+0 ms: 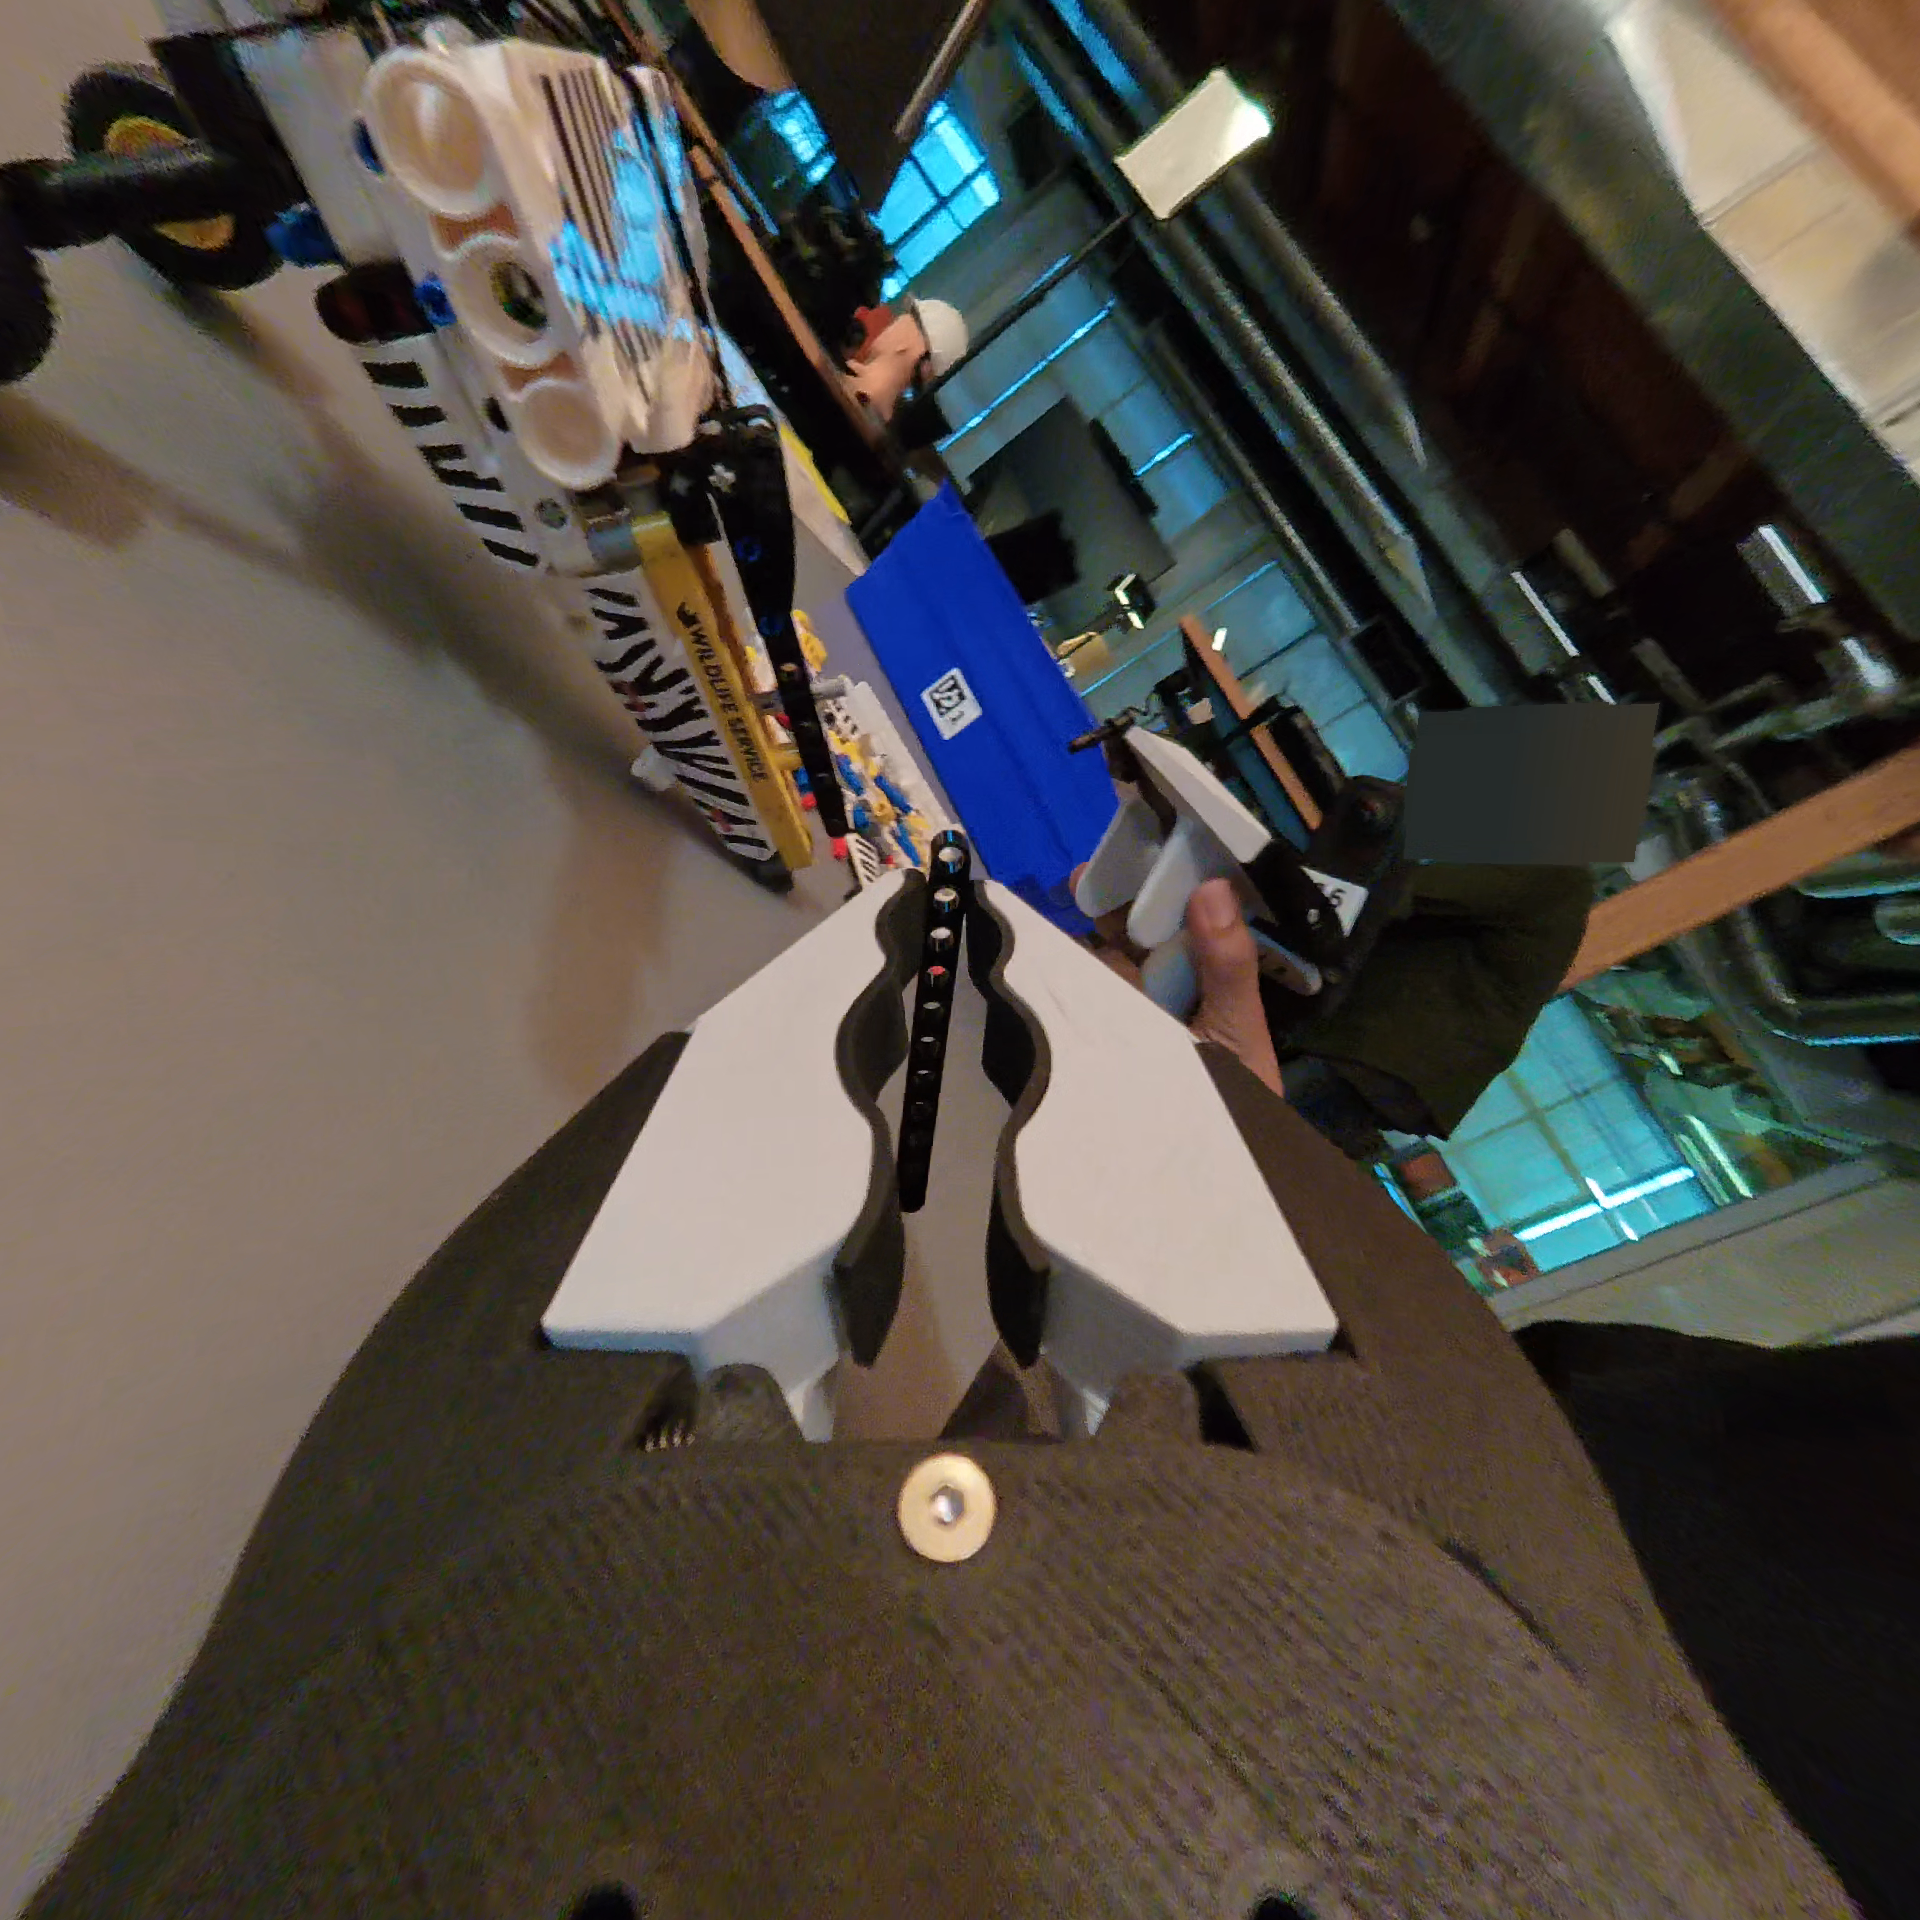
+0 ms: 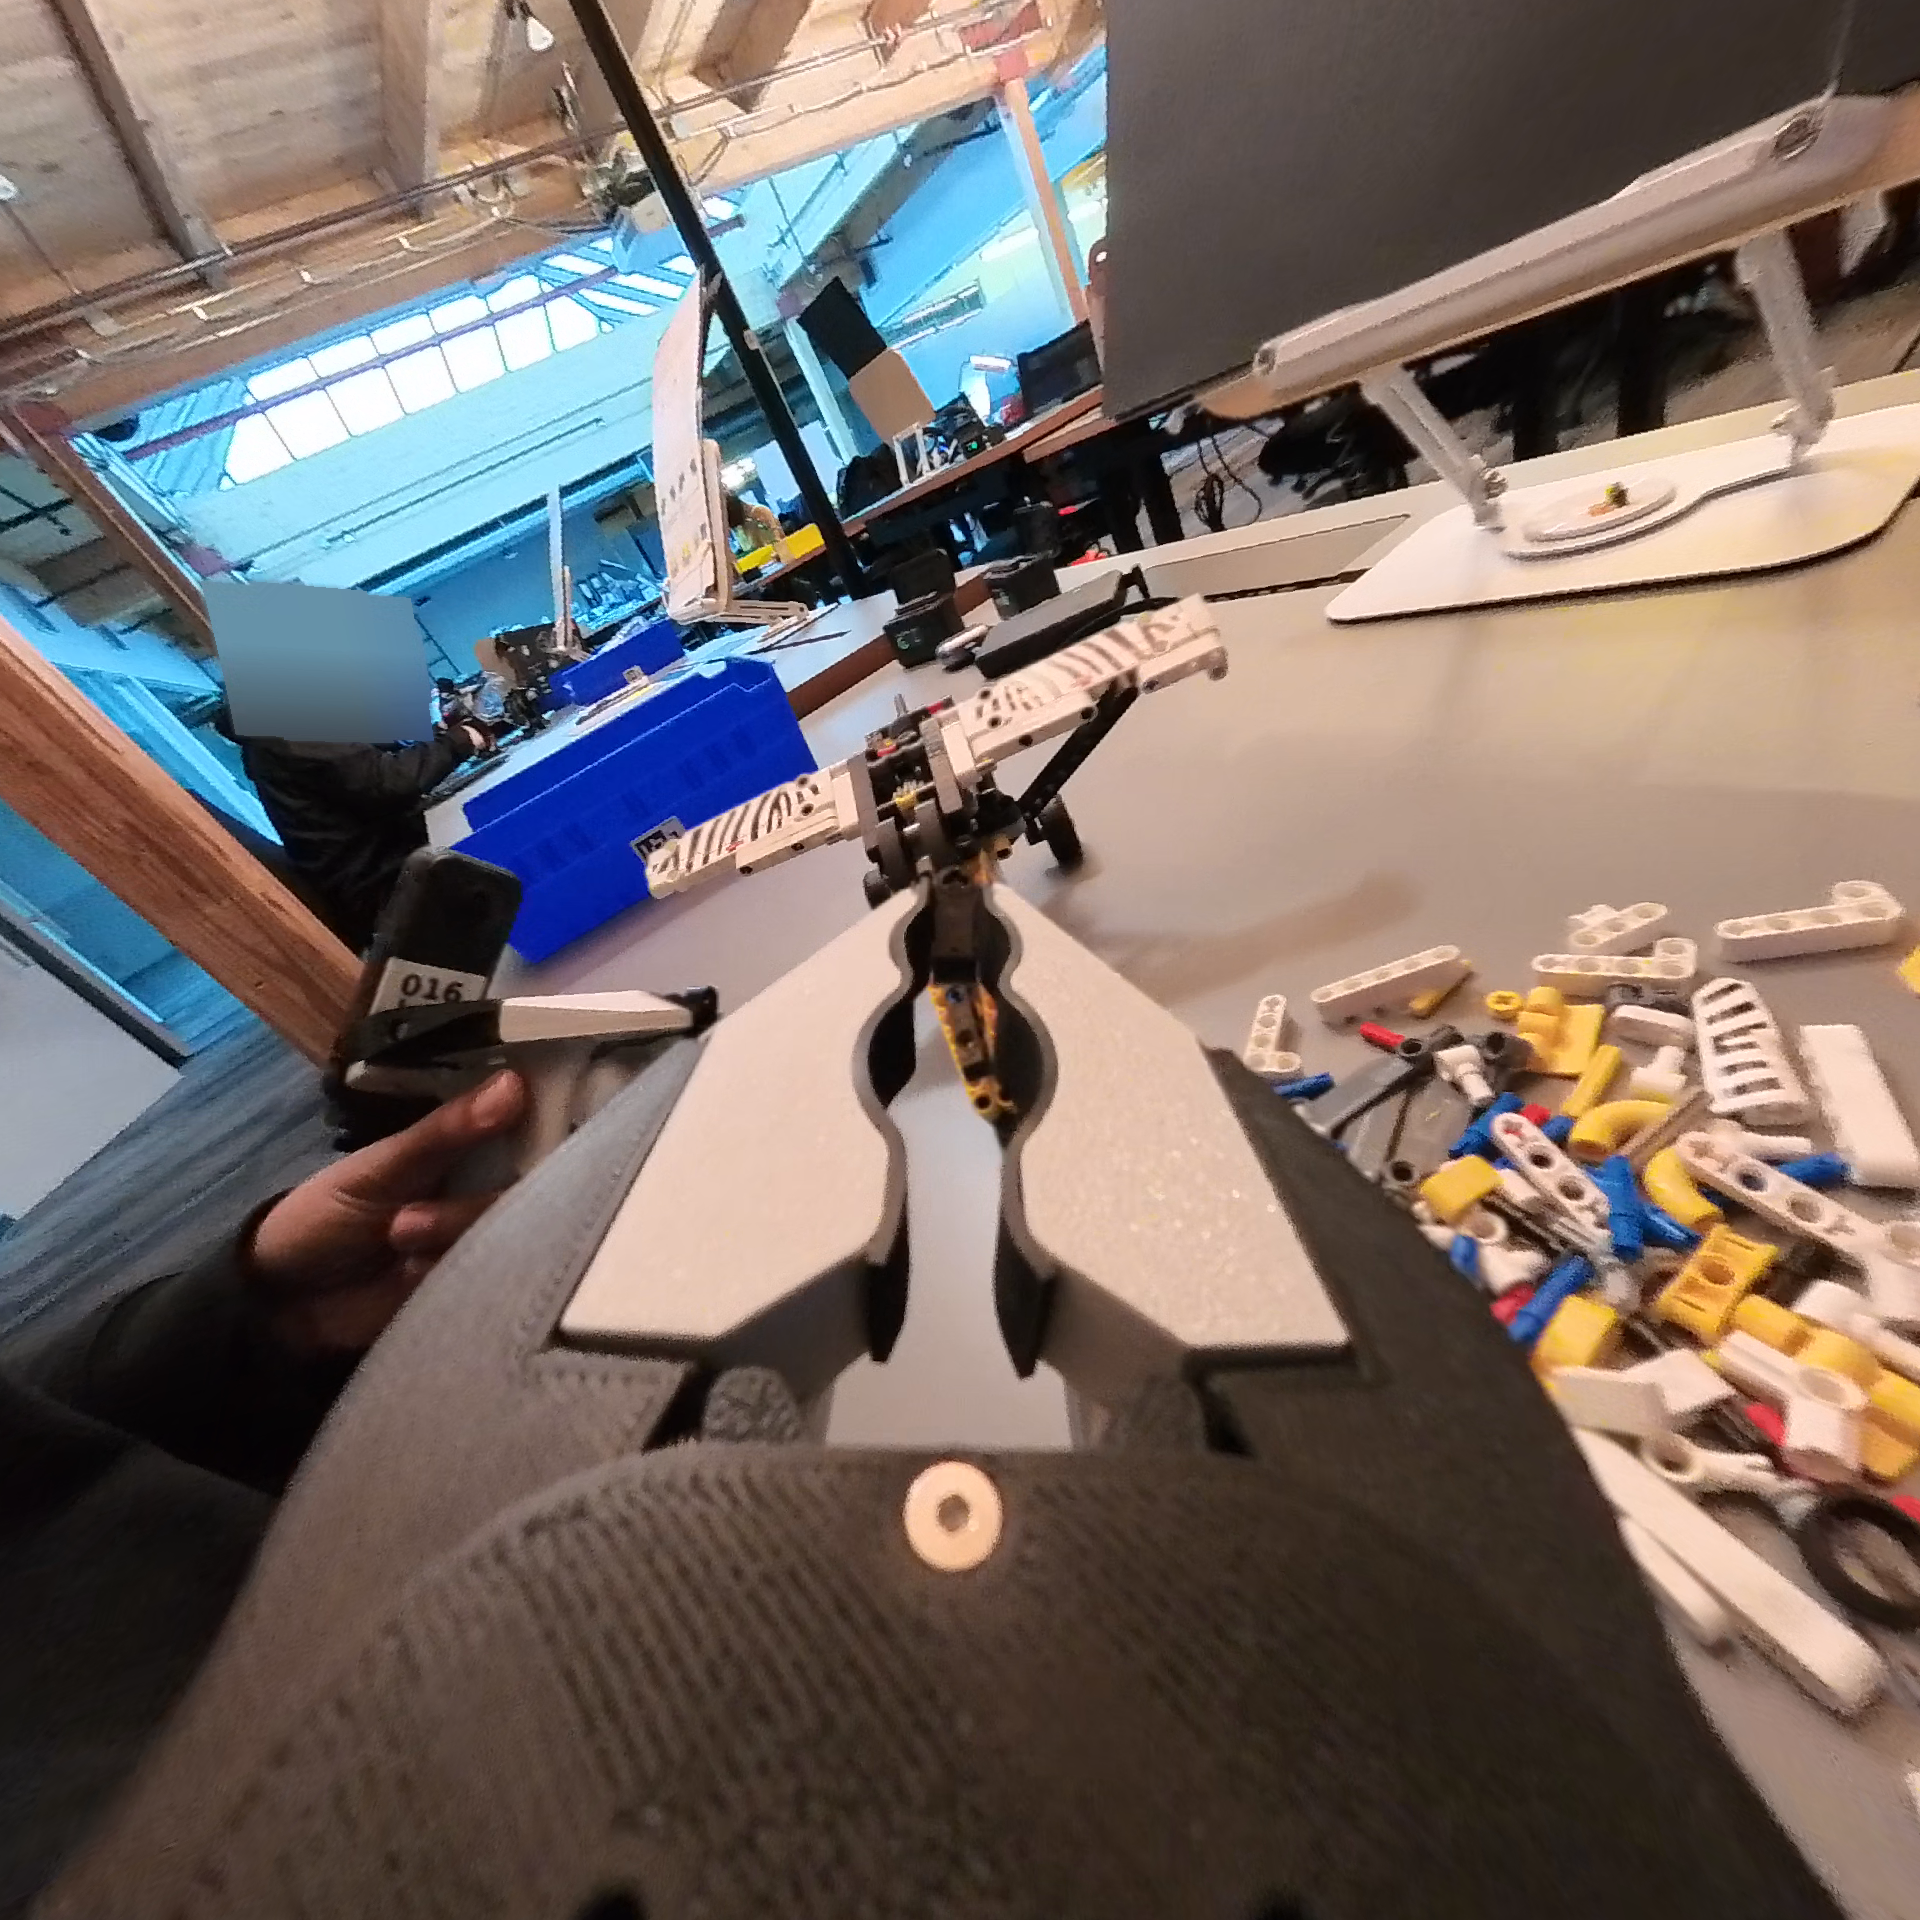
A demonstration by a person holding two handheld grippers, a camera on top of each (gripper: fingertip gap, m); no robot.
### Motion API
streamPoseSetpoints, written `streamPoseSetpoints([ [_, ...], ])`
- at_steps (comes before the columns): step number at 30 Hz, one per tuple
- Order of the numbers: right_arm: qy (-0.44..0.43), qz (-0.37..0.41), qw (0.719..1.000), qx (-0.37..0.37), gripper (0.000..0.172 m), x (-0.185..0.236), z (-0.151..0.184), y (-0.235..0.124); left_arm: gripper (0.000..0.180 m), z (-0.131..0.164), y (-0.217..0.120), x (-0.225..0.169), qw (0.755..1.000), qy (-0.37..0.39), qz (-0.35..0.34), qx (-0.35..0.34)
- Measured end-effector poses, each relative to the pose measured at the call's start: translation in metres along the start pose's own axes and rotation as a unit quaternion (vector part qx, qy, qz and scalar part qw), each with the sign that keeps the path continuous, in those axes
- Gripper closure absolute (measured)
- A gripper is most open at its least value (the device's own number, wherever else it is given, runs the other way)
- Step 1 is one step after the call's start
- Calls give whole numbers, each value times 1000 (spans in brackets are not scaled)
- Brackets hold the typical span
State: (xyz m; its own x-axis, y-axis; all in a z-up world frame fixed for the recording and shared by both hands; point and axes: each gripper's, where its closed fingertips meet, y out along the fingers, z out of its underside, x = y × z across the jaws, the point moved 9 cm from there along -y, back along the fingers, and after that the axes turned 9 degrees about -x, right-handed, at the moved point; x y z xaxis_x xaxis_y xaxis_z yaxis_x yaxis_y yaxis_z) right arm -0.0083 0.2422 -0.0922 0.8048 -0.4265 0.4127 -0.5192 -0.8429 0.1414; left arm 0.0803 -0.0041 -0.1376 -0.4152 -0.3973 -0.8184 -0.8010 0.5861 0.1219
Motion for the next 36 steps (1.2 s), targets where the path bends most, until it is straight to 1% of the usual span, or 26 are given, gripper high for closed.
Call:
streamPoseSetpoints([
  [3, 7, -13, 1000, -1, 167, 2, 4, 2, 177, 1, 2, 1, 999, 25, -24, 5],
  [7, 14, -27, 1000, -5, 166, 5, 7, 1, 175, -1, 2, -2, 996, 70, -59, -7],
  [9, 17, -31, 999, -4, 166, 5, 10, 0, 169, -4, 2, -2, 992, 95, -78, -10],
  [10, 19, -33, 999, -4, 166, 5, 11, 0, 162, -6, 2, -1, 991, 98, -85, -14],
  [14, 39, -43, 998, -13, 167, 5, 13, -1, 149, -13, -5, 2, 988, 105, -110, -32],
  [17, 58, -64, 996, -17, 167, 10, 14, 2, 140, -22, -14, 1, 982, 125, -126, -63],
  [18, 67, -74, 995, -18, 167, 12, 14, 3, 140, -25, -17, -2, 980, 140, -122, -76],
  [19, 79, -86, 993, -21, 167, 15, 15, 5, 142, -27, -18, -7, 977, 161, -110, -83],
  [20, 93, -98, 991, -23, 167, 18, 16, 8, 149, -28, -18, -15, 975, 185, -90, -83],
  [21, 108, -105, 988, -18, 167, 21, 18, 11, 152, -26, -15, -23, 973, 207, -68, -74],
  [23, 142, -111, 984, 6, 166, 25, 25, 19, 152, -15, -4, -36, 969, 244, -34, -29],
  [25, 180, -131, 975, 30, 167, 32, 33, 27, 152, -1, 10, -42, 959, 280, -26, 29],
  [27, 209, -149, 966, 45, 167, 37, 40, 33, 151, 9, 19, -43, 948, 310, -29, 59],
  [30, 224, -161, 959, 67, 167, 43, 49, 37, 152, 13, 22, -46, 942, 331, -23, 58],
  [31, 228, -168, 956, 72, 167, 45, 51, 38, 156, 12, 22, -47, 940, 335, -23, 55],
  [34, 240, -180, 951, 81, 167, 47, 54, 41, 178, 11, 19, -47, 934, 352, -22, 55],
  [36, 247, -185, 948, 83, 167, 47, 55, 42, 179, 12, 17, -47, 929, 365, -21, 53],
])
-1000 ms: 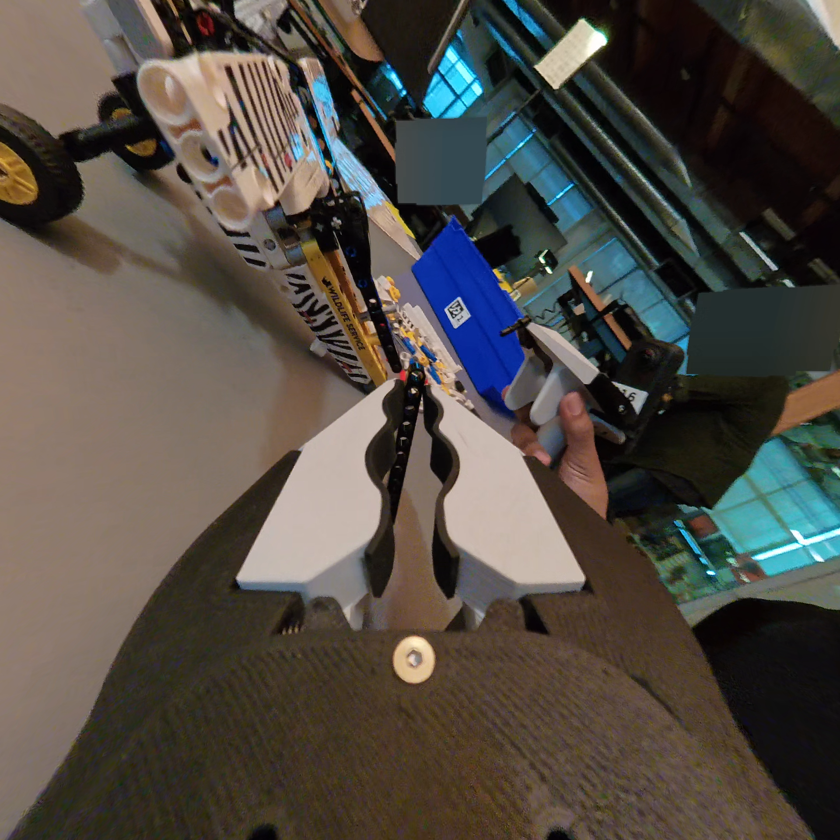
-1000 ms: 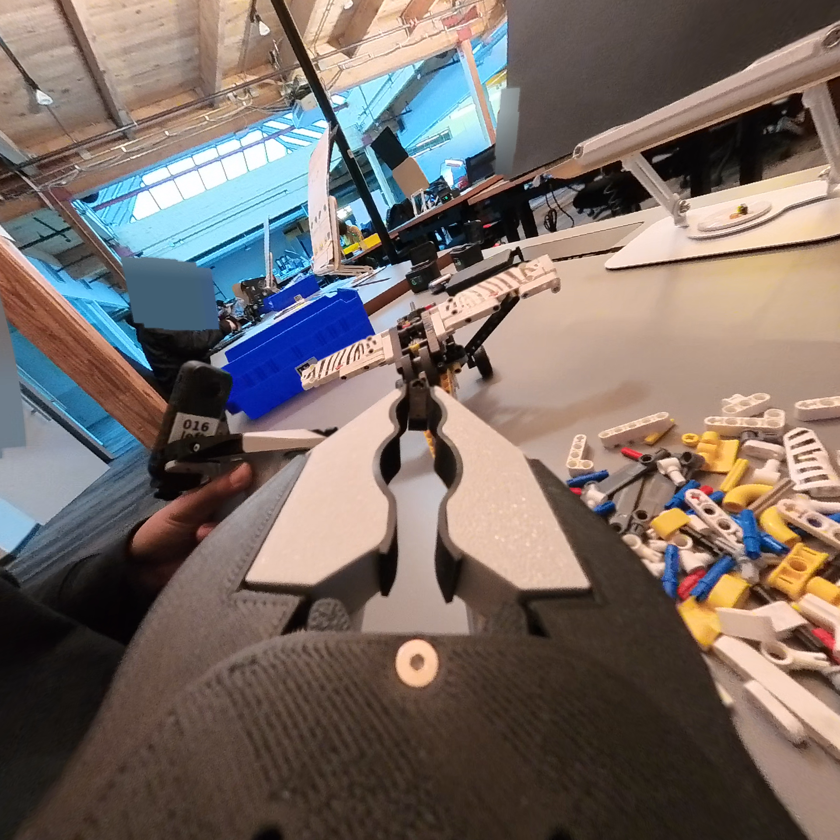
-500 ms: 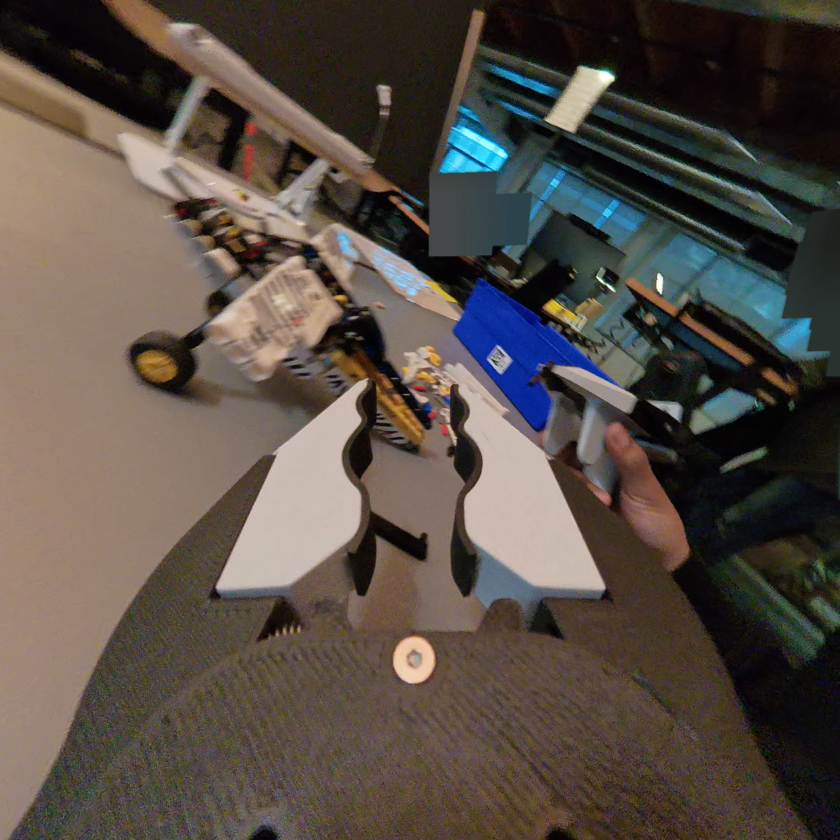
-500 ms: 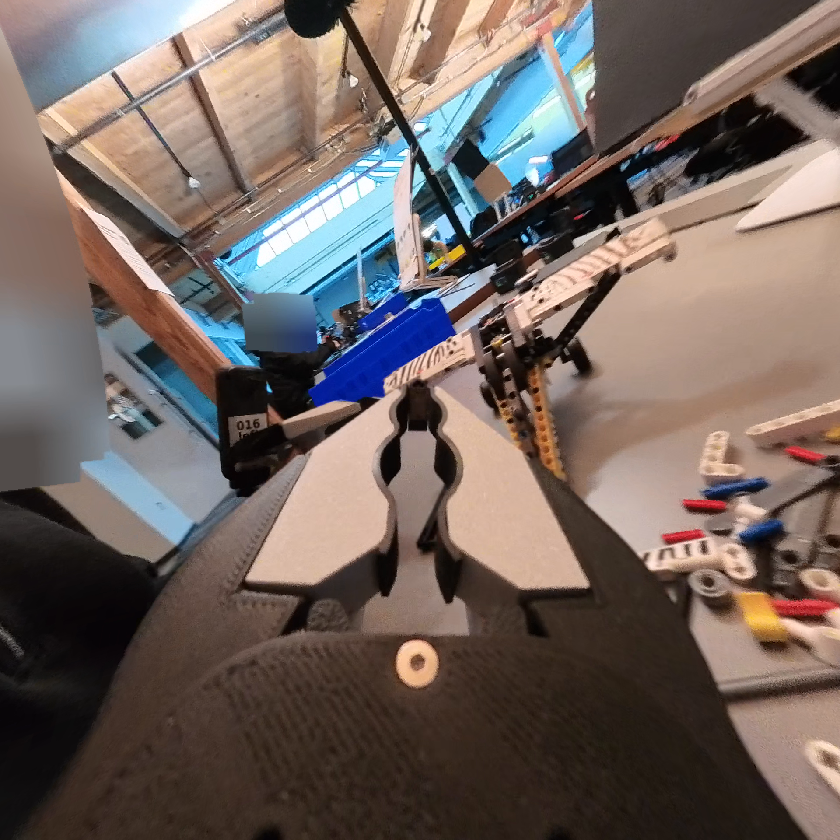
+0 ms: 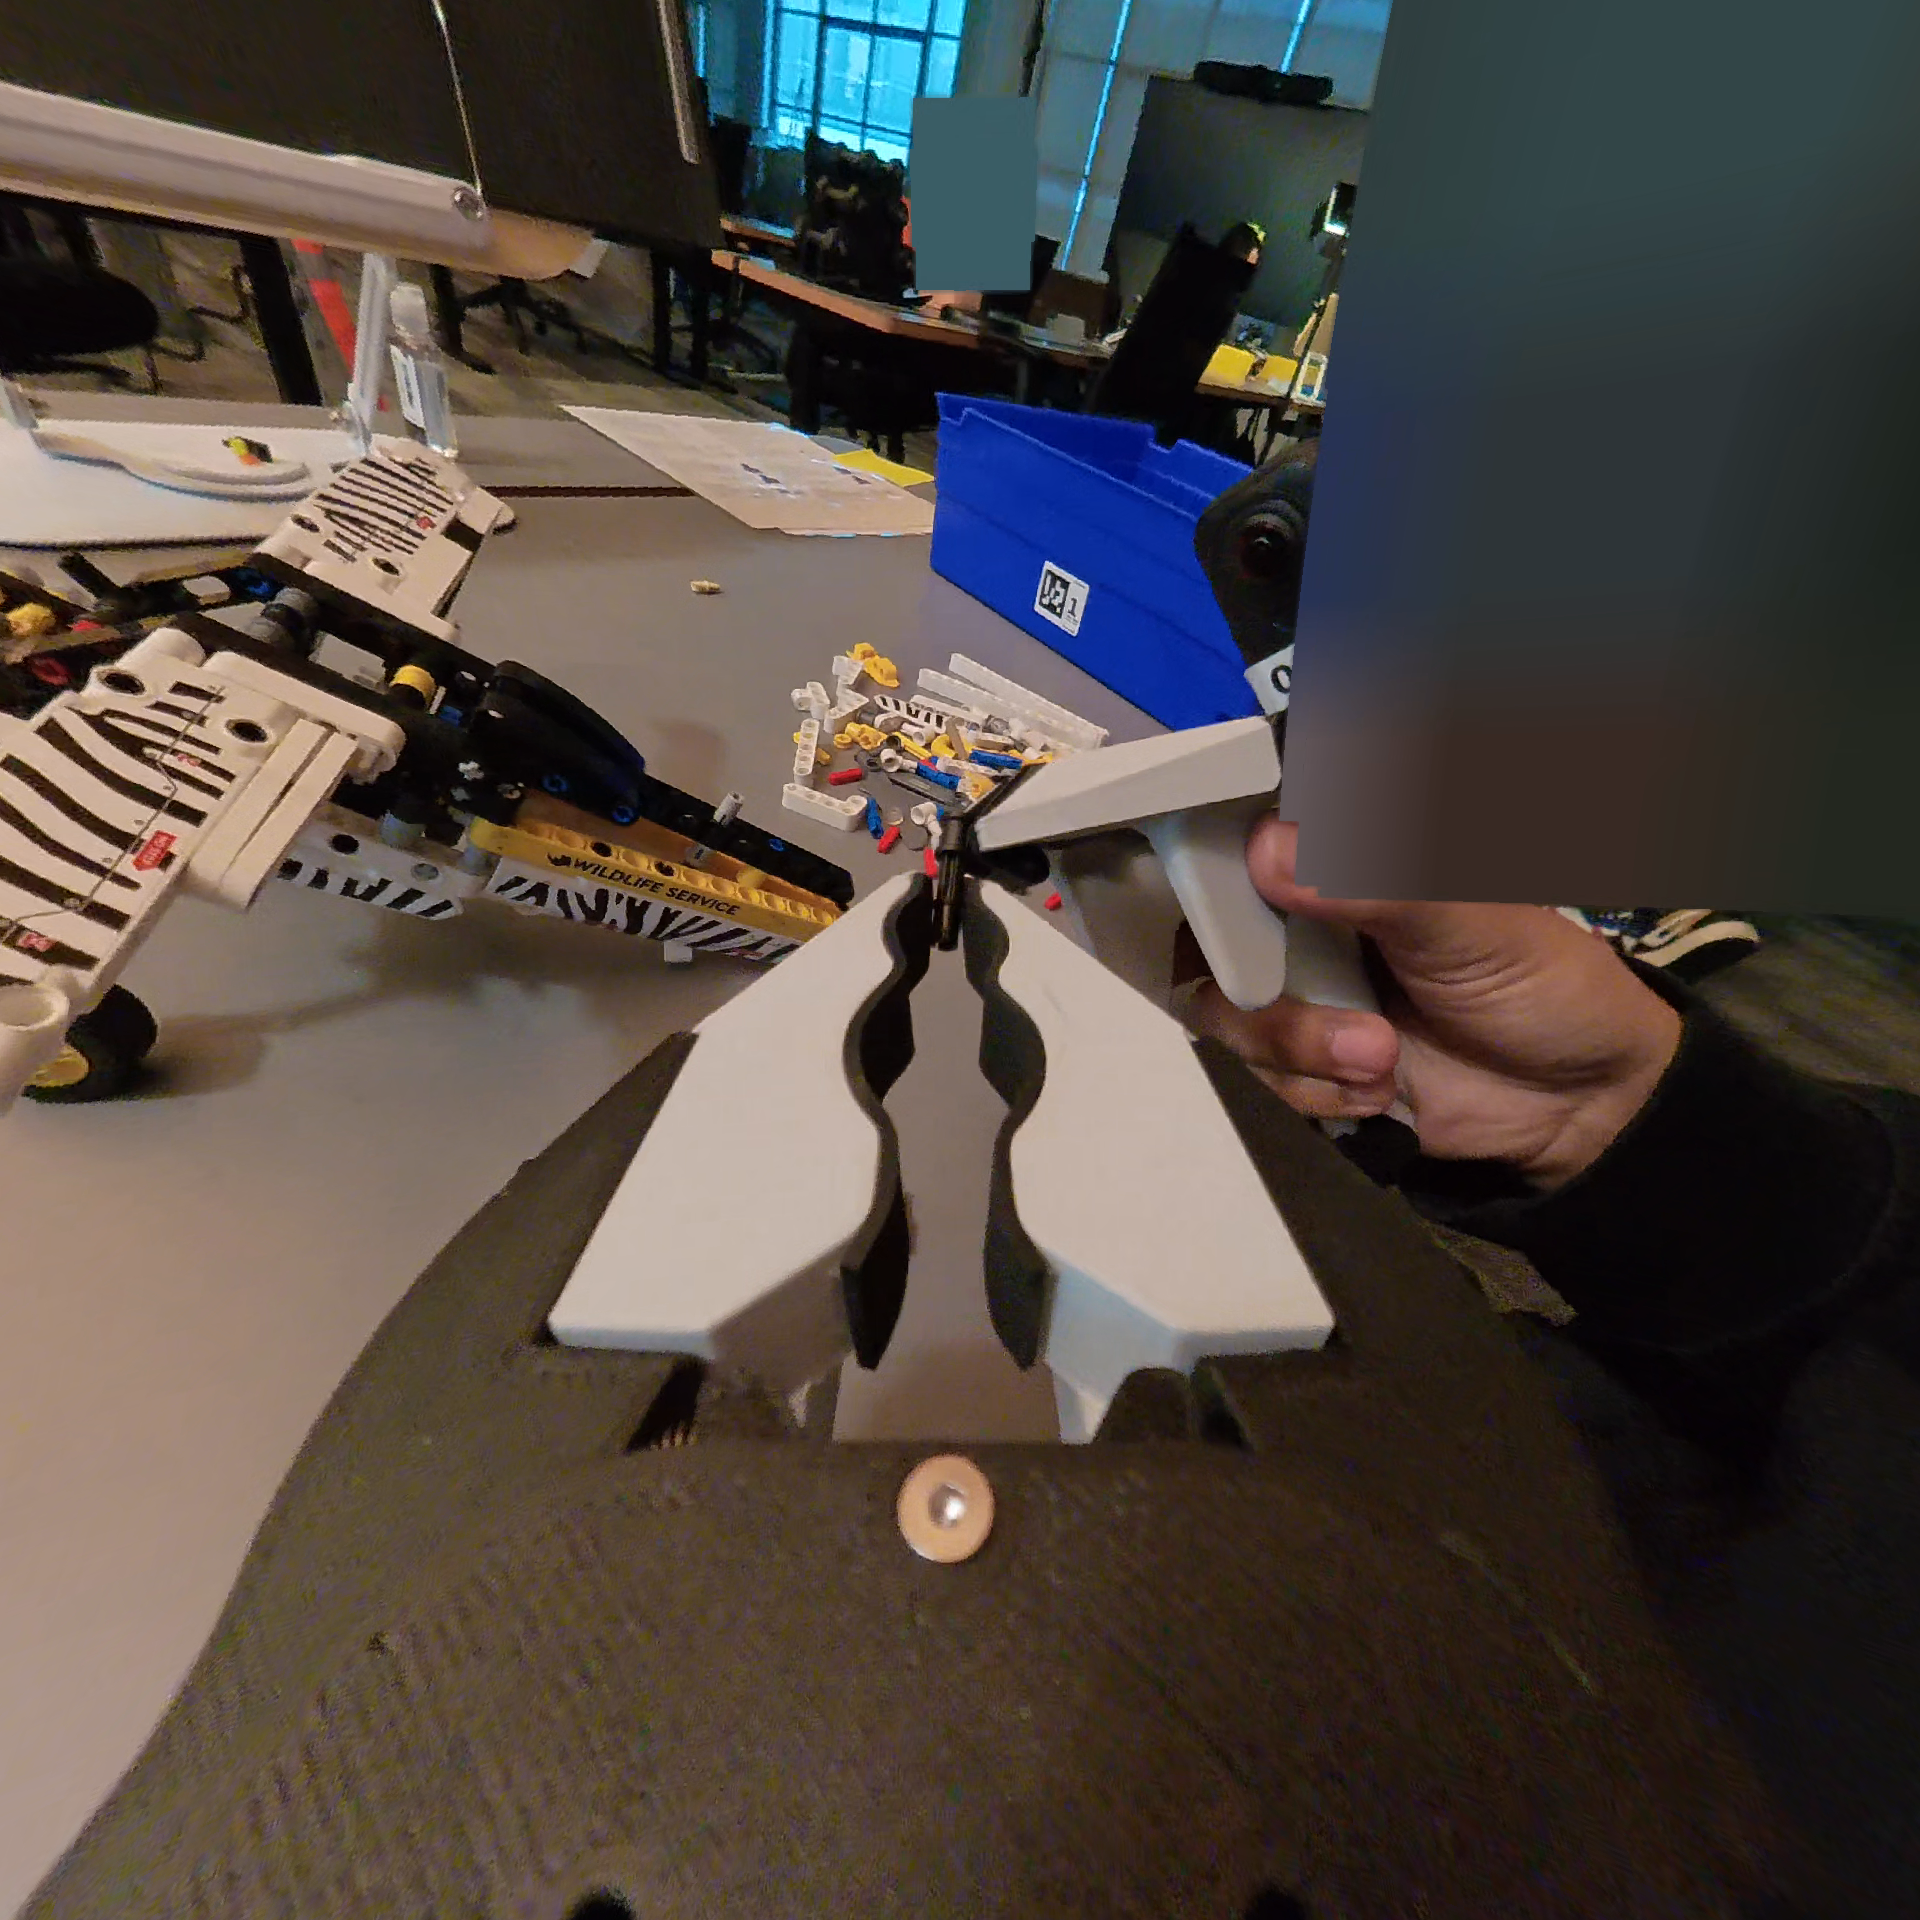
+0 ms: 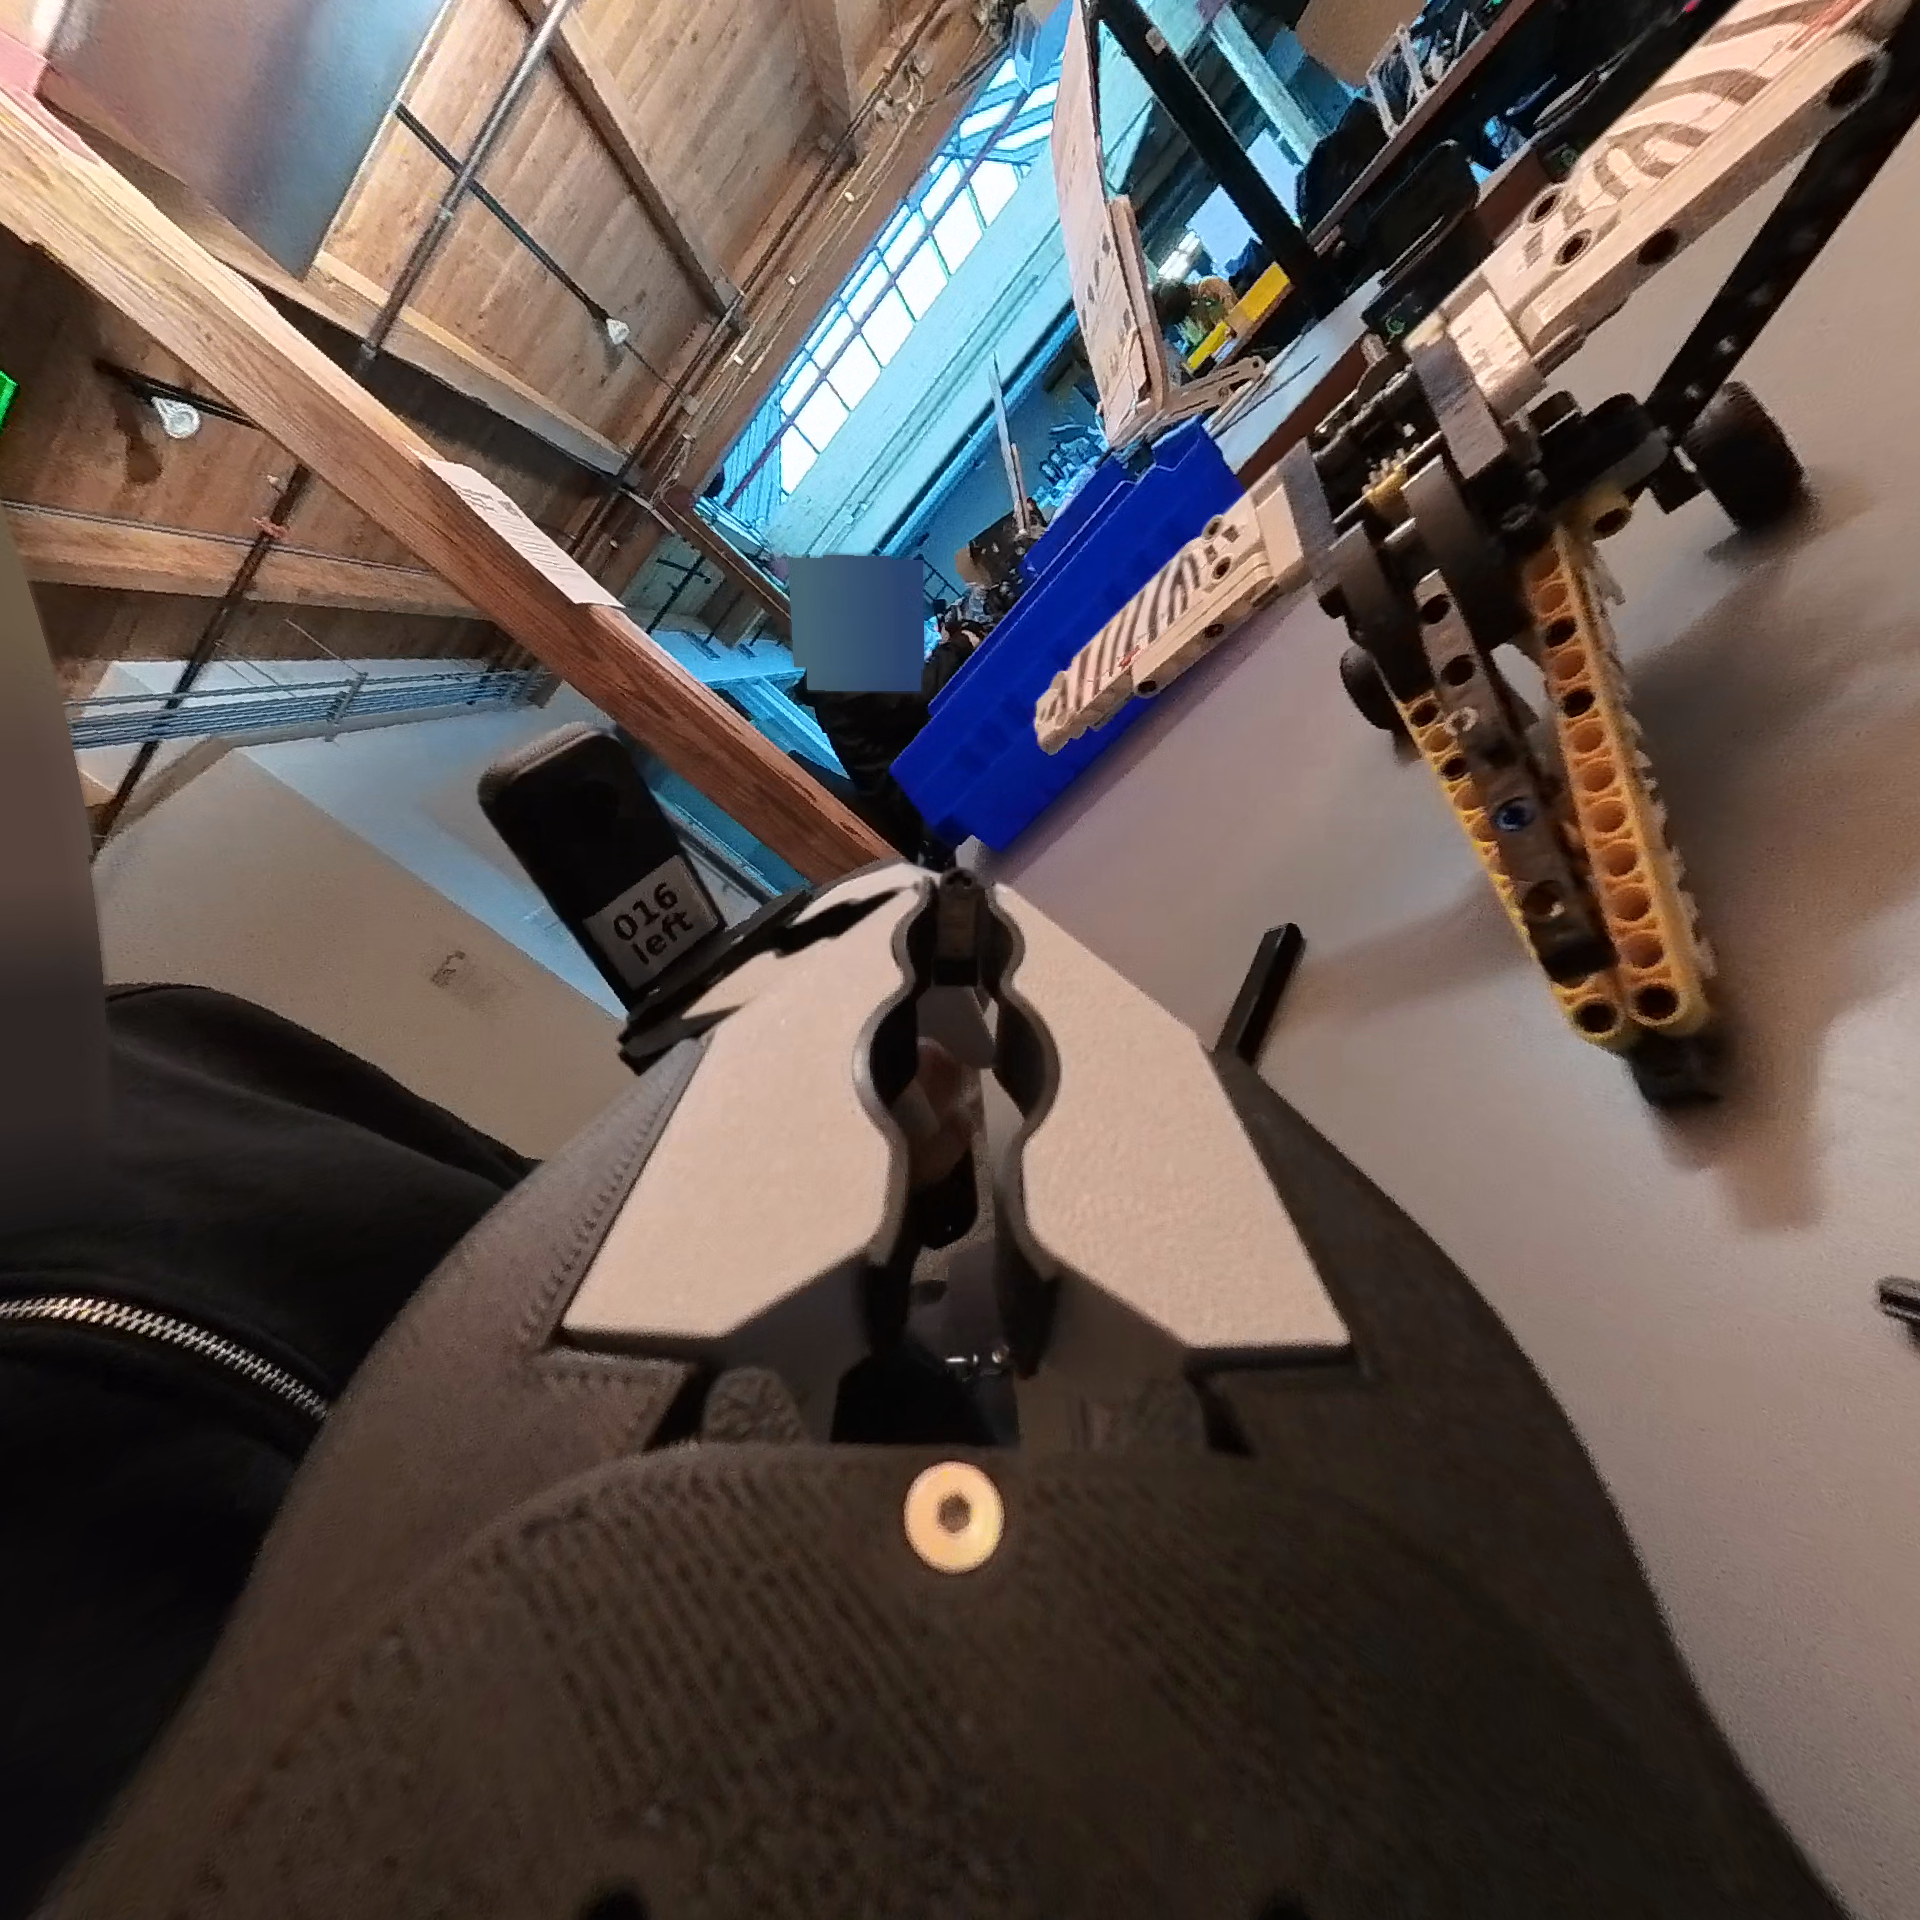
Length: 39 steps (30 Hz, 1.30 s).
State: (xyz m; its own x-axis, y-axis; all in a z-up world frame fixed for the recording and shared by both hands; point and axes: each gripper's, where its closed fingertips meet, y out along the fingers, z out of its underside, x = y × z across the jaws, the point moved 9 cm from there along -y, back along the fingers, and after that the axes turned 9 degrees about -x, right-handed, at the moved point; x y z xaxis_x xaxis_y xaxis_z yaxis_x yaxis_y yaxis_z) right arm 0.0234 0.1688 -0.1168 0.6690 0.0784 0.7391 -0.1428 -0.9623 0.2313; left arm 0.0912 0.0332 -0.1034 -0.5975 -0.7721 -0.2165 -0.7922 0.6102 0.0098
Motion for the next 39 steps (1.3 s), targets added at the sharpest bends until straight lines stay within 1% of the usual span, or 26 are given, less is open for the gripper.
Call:
streamPoseSetpoints([
  [2, 6, -8, 1000, -18, 167, 0, 0, -1, 179, 1, -1, -1, 1000, 9, 2, -3],
  [5, 16, -18, 996, -84, 168, 2, -2, -3, 179, -5, 4, -3, 1000, -11, 5, -12],
  [8, 26, -20, 992, -124, 168, 2, -5, -6, 178, -8, 10, -4, 1000, -18, 10, -16],
  [9, 28, -20, 985, -168, 172, 3, -10, -12, 179, -9, 11, -5, 1000, -17, 9, -14],
  [10, 33, -17, 972, -232, 172, 2, -23, -26, 179, -6, 11, -5, 1000, -10, 5, 2],
  [11, 23, -12, 966, -259, 172, 1, -37, -40, 179, -1, 9, -3, 1000, -3, -3, 13],
  [12, -12, 14, 969, -245, 172, 1, -46, -49, 179, 4, 6, -1, 1000, -2, -8, 14],
  [13, -56, 50, 974, -213, 172, 4, -48, -51, 180, 8, 3, -1, 1000, -12, -7, 11],
  [14, -90, 75, 976, -183, 172, 8, -46, -49, 180, 10, 2, 0, 1000, -29, -5, 8],
  [15, -111, 85, 977, -160, 172, 12, -42, -46, 180, 10, 2, 0, 999, -42, -2, 3],
  [16, -118, 85, 980, -135, 163, 13, -37, -42, 179, 9, 3, 1, 999, -48, 1, -1],
  [17, -111, 80, 985, -108, 144, 13, -32, -36, 179, 7, 4, 0, 999, -45, 6, -7],
  [19, -81, 52, 993, -67, 142, 12, -21, -25, 179, 2, 5, -3, 999, -35, 15, -22],
  [21, -60, 41, 997, -39, 144, 8, -12, -15, 180, 0, 6, -6, 999, -27, 21, -32],
  [22, -51, 34, 998, -26, 146, 7, -7, -11, 180, -1, 6, -7, 999, -25, 22, -33],
  [23, -42, 23, 999, -19, 154, 7, -5, -8, 180, -2, 5, -8, 999, -23, 22, -35],
  [24, -35, 7, 999, -20, 165, 8, -3, -7, 180, -3, 4, -8, 999, -22, 21, -36],
  [25, -29, -2, 999, -22, 166, 9, -3, -6, 179, -3, 4, -8, 999, -21, 21, -33],
  [28, -18, -16, 999, -36, 167, 9, -4, -7, 179, -4, 4, -9, 998, -33, 31, -33],
  [30, -12, -24, 998, -60, 168, 10, -5, -9, 179, -6, 6, -12, 998, -35, 35, -37],
  [34, -25, -16, 994, -105, 168, 14, -7, -11, 178, -9, 10, -15, 998, -35, 31, -40],
  [35, -22, -10, 989, -149, 167, 14, -13, -17, 178, -10, 11, -16, 998, -36, 31, -39],
  [36, -7, -10, 977, -211, 167, 11, -28, -32, 179, -7, 10, -18, 998, -36, 46, -24],
  [37, 0, -11, 970, -243, 167, 7, -43, -48, 179, 0, 8, -20, 998, -38, 46, -12],
  [38, -20, 11, 971, -237, 167, 5, -52, -58, 179, 7, 6, -20, 999, -38, 36, -9],
  [39, -58, 47, 973, -217, 167, 6, -54, -63, 179, 10, 6, -19, 998, -45, 31, -8],
])
